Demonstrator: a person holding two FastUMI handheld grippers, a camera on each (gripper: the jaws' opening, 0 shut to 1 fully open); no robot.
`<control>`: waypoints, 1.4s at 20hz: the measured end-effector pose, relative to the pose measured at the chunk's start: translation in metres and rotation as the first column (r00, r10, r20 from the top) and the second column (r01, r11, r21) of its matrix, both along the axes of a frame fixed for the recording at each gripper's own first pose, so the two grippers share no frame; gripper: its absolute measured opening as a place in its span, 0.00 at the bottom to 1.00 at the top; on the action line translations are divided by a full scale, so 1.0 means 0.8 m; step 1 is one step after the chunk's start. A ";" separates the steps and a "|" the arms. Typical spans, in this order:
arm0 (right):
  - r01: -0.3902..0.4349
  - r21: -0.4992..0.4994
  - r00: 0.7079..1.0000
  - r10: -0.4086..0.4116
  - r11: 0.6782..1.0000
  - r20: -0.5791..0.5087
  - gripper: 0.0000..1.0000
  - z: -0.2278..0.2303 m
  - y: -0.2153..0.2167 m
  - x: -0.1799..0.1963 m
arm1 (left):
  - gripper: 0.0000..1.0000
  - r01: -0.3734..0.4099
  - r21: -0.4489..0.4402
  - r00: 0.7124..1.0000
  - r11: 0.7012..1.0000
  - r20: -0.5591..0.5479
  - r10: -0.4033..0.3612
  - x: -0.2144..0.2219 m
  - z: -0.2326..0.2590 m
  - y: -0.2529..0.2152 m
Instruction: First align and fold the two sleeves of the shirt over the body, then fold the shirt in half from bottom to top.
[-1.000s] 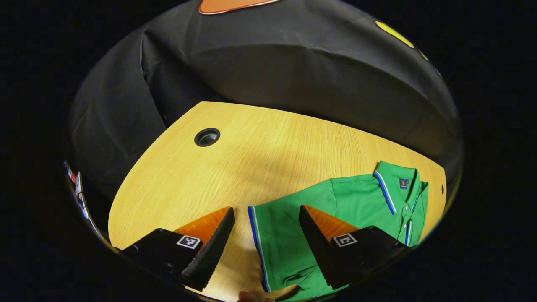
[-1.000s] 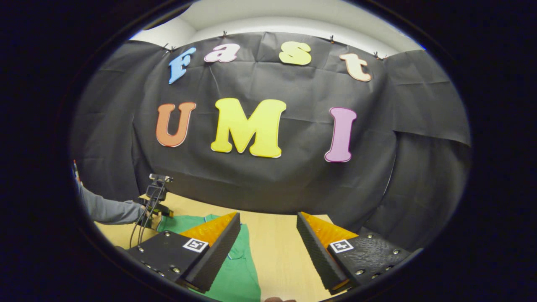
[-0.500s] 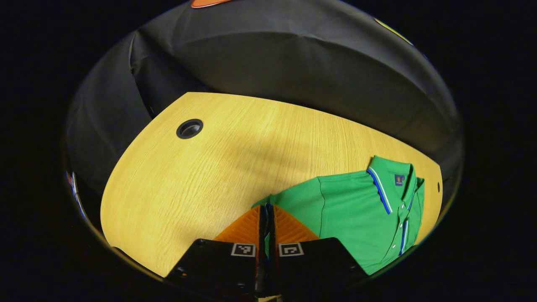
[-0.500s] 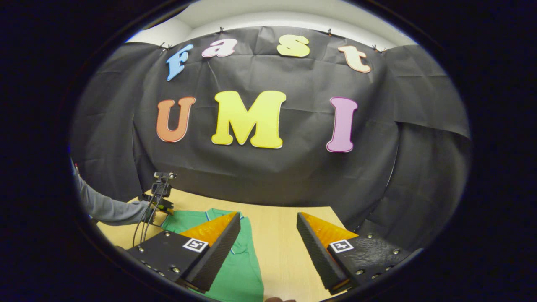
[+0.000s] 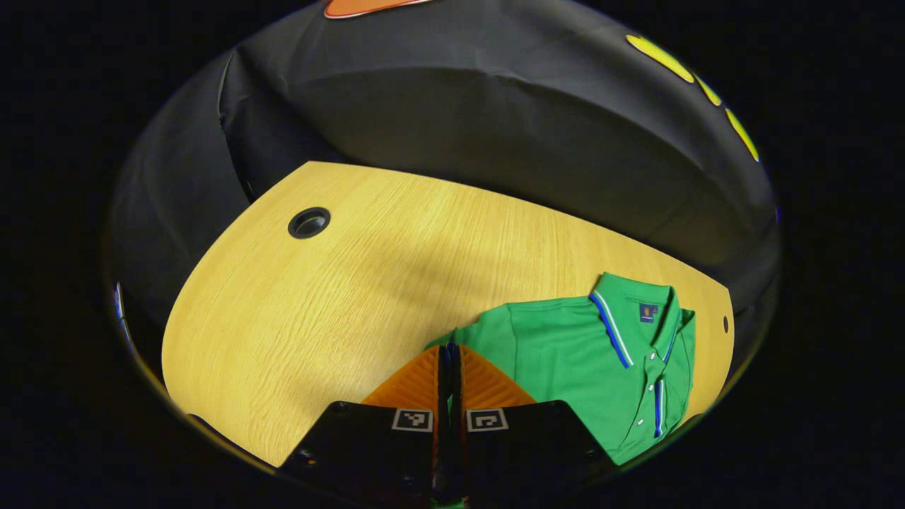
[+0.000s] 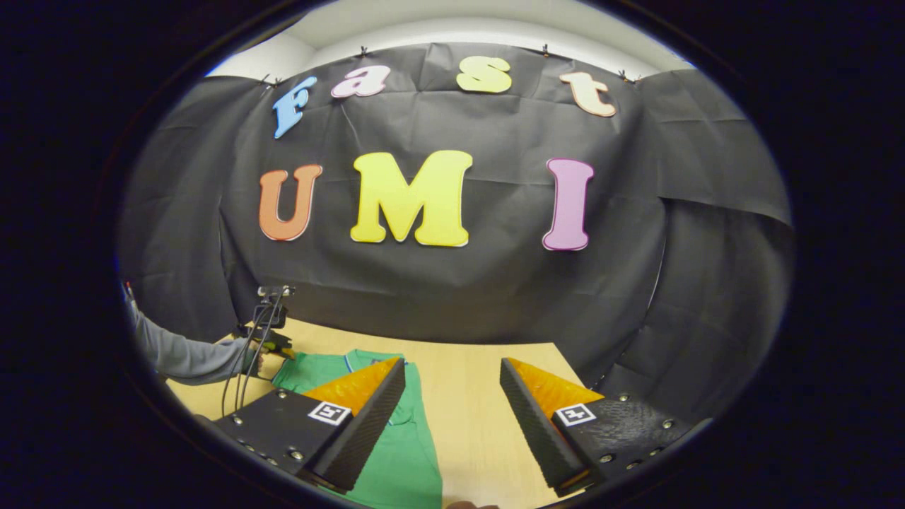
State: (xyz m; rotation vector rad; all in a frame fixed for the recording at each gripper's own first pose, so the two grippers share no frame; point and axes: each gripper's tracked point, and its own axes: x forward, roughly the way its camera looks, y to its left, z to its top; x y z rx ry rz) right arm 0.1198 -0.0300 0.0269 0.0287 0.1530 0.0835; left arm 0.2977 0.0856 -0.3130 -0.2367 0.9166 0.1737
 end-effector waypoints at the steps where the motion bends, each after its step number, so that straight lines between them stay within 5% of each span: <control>1: 0.002 -0.001 1.000 -0.002 1.000 0.002 0.89 0.000 -0.001 0.000 | 0.04 0.014 -0.012 1.000 1.000 0.022 -0.013 0.002 0.010 -0.013; 12: -0.002 0.045 1.000 0.002 0.999 -0.003 0.89 -0.004 -0.008 -0.013 | 0.04 0.178 -0.081 0.981 0.981 0.091 -0.171 0.000 0.046 -0.142; 22: 0.041 0.090 0.999 -0.040 0.995 -0.017 0.90 -0.011 -0.031 -0.022 | 0.02 0.243 -0.031 0.970 0.969 0.037 -0.242 -0.012 0.016 -0.177; 25: 0.045 0.094 0.999 -0.043 0.995 -0.026 0.90 -0.014 -0.032 -0.022 | 1.00 0.230 0.014 0.972 0.973 0.048 -0.230 -0.013 0.017 -0.167; 28: 0.038 0.103 0.999 -0.034 0.994 -0.035 0.90 -0.018 -0.027 -0.020 | 1.00 0.253 0.017 0.965 0.967 0.061 -0.254 -0.017 0.027 -0.168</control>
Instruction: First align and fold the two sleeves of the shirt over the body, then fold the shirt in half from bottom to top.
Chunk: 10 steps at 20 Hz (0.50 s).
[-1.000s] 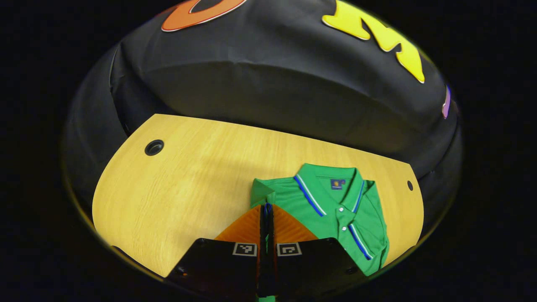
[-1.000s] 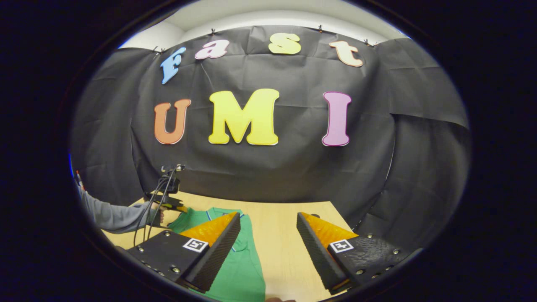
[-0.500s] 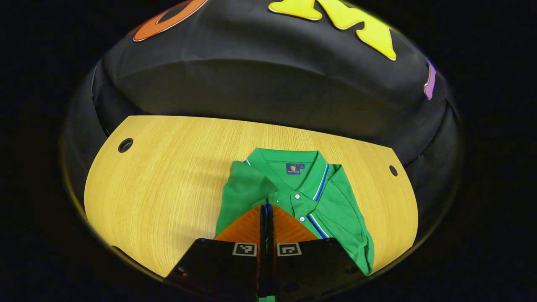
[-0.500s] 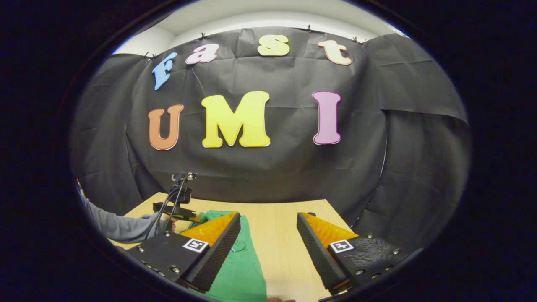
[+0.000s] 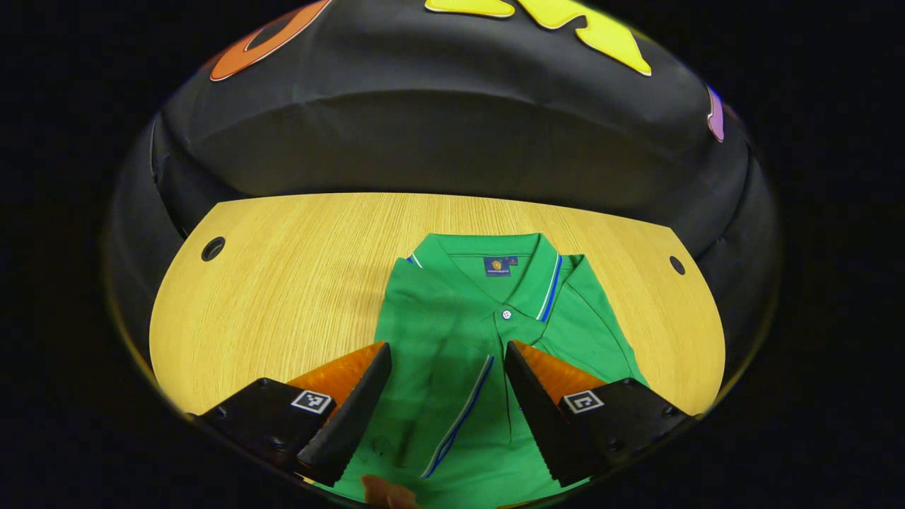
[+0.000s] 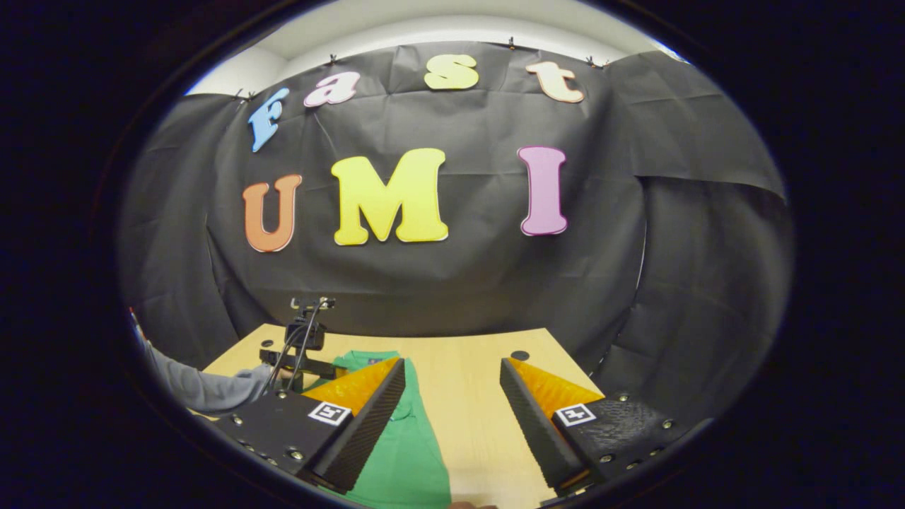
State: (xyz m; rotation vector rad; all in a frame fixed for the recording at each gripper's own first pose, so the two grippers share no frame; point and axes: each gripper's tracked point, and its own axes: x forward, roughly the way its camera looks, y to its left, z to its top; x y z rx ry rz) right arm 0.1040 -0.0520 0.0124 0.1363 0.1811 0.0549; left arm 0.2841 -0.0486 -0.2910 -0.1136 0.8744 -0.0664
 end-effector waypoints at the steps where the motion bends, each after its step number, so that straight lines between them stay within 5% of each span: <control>1: -0.003 0.006 1.000 0.003 1.000 -0.001 0.90 0.001 0.004 -0.001 | 1.00 0.005 -0.003 1.000 1.000 0.022 -0.005 -0.001 0.008 0.000; 6: -0.041 0.001 0.999 0.041 0.999 0.024 0.90 0.011 0.027 0.000 | 1.00 0.063 0.062 0.960 0.996 0.270 -0.077 -0.023 0.111 0.023; 10: -0.096 0.000 0.994 0.096 0.995 0.051 0.90 0.021 0.061 -0.004 | 1.00 0.064 0.160 0.879 0.985 0.458 -0.131 -0.075 0.213 0.051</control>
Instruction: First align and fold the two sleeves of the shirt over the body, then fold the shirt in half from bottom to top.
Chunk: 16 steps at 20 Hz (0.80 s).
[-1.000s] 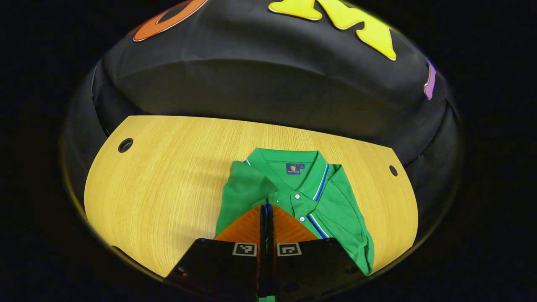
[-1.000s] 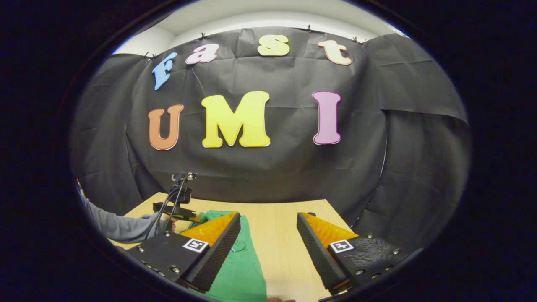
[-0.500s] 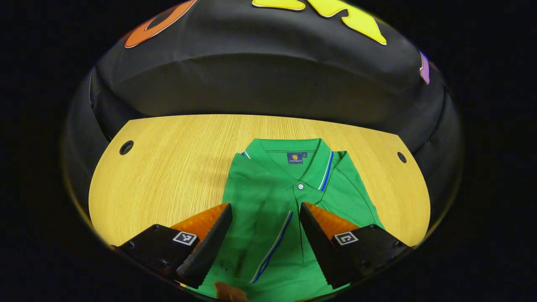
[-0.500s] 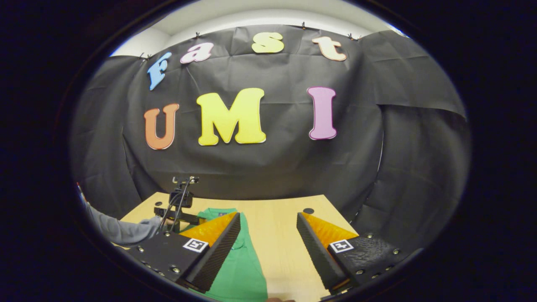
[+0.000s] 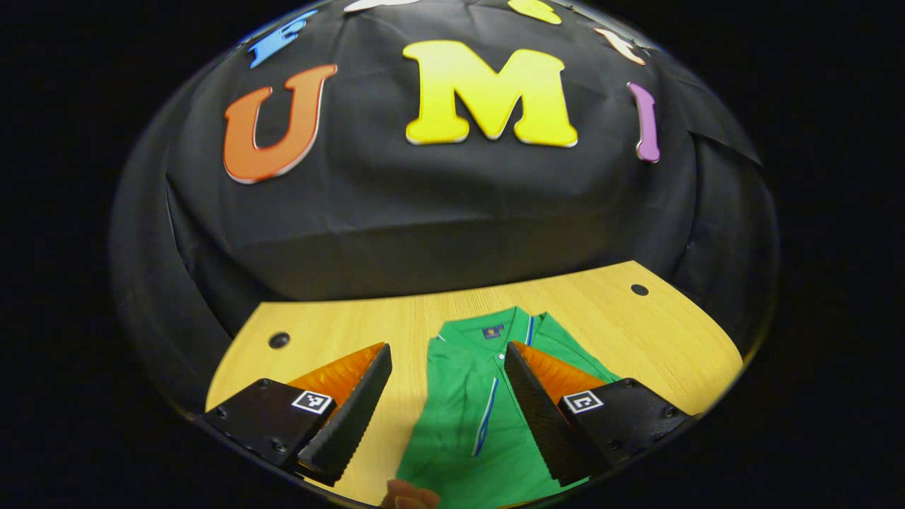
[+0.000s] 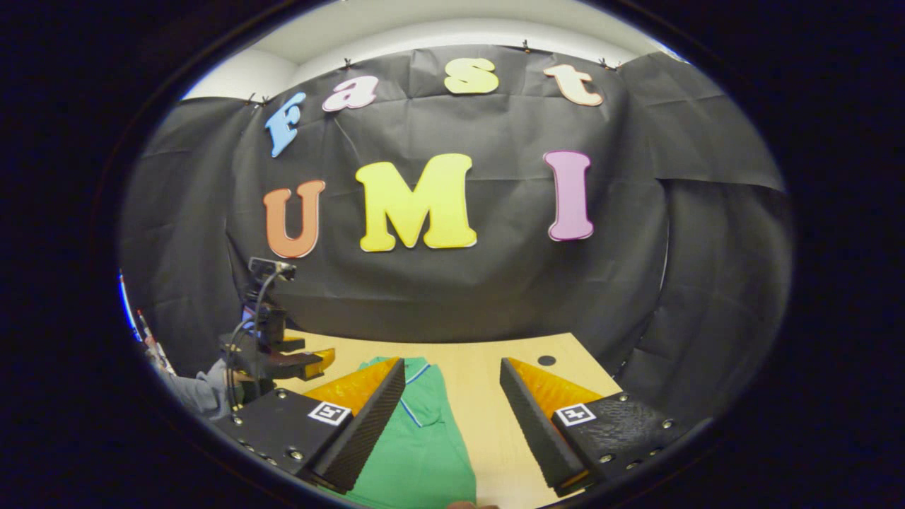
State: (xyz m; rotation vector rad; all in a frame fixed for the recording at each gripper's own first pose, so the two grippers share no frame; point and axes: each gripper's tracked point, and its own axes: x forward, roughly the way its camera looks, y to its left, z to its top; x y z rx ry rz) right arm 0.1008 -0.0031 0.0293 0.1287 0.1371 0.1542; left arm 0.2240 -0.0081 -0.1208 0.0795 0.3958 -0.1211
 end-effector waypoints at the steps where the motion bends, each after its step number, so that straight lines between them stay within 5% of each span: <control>1: -0.010 -0.009 1.000 0.010 1.000 0.012 0.90 0.003 0.008 -0.004 | 1.00 0.007 0.000 0.999 1.000 0.053 -0.007 -0.015 0.026 0.002; 10: -0.084 -0.037 0.993 0.087 0.996 0.084 0.89 0.016 0.061 -0.066 | 1.00 -0.036 -0.080 0.964 0.996 0.259 0.056 -0.192 0.163 0.042; 13: -0.095 -0.044 0.992 0.098 0.994 0.076 0.89 0.001 0.068 -0.090 | 1.00 -0.080 -0.066 0.962 0.995 0.255 0.094 -0.236 0.149 0.068; 16: -0.097 -0.069 0.994 0.100 0.993 0.044 0.90 -0.033 0.068 -0.111 | 1.00 -0.090 -0.061 0.985 0.994 0.139 0.098 -0.275 0.087 0.083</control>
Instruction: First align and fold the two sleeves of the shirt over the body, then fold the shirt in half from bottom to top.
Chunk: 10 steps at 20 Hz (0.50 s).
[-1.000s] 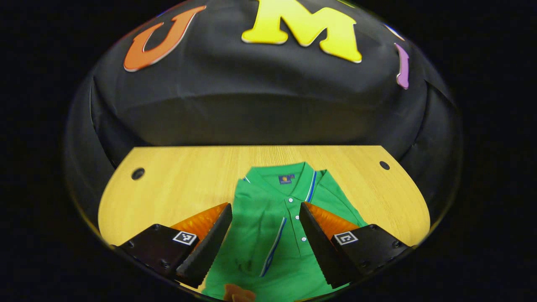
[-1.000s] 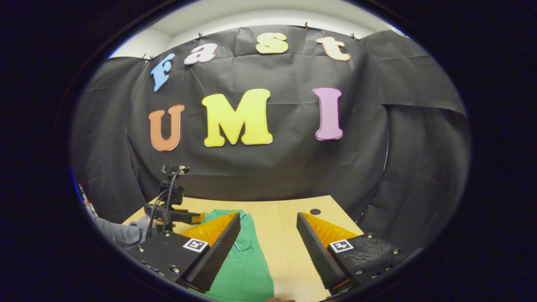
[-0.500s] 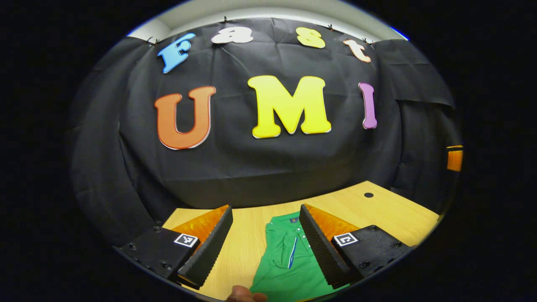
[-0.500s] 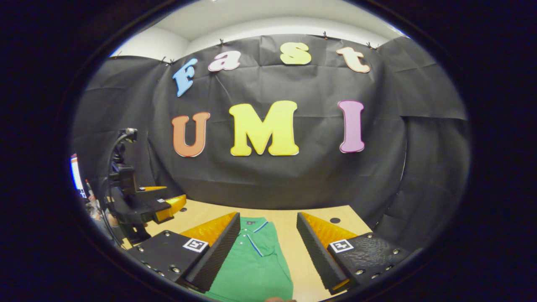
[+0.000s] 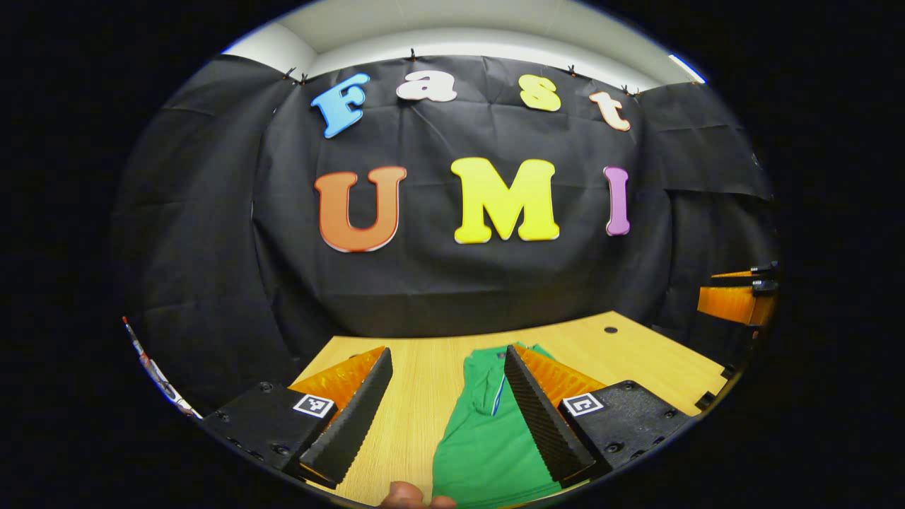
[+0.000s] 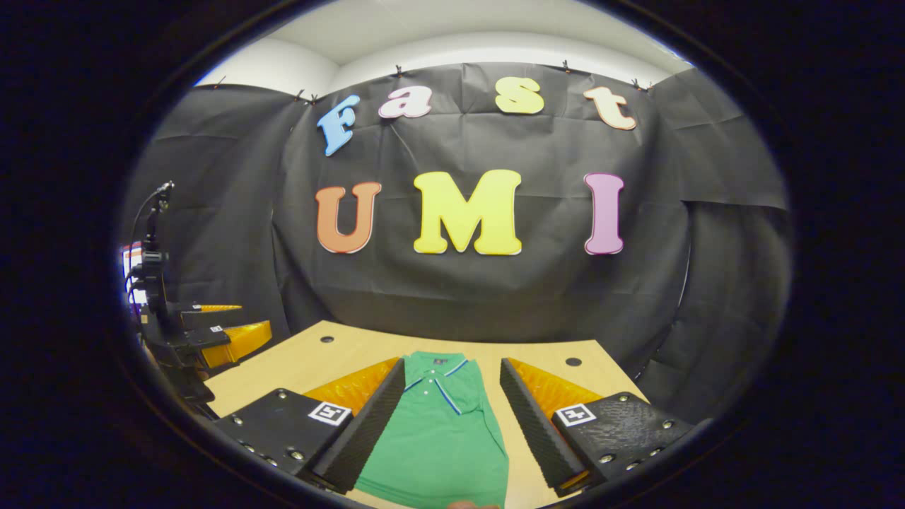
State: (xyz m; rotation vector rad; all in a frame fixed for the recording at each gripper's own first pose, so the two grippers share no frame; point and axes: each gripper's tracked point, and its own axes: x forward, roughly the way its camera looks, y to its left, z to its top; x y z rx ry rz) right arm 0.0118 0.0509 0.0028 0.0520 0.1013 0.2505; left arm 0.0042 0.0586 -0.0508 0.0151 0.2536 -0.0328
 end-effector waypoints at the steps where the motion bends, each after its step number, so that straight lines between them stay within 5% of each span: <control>1: -0.002 -0.012 1.000 0.001 1.000 -0.020 0.90 -0.014 0.000 -0.006 | 1.00 -0.002 -0.003 0.999 1.000 -0.045 0.002 -0.014 -0.022 0.004; 6: -0.036 -0.053 0.985 0.027 0.998 -0.168 0.90 -0.117 -0.001 -0.033 | 1.00 0.002 0.014 0.960 1.000 -0.278 0.002 -0.088 -0.145 0.016; 10: -0.046 -0.143 0.933 -0.009 0.989 -0.359 0.90 -0.233 -0.019 -0.050 | 1.00 0.057 0.039 0.905 0.998 -0.423 -0.036 -0.126 -0.239 0.006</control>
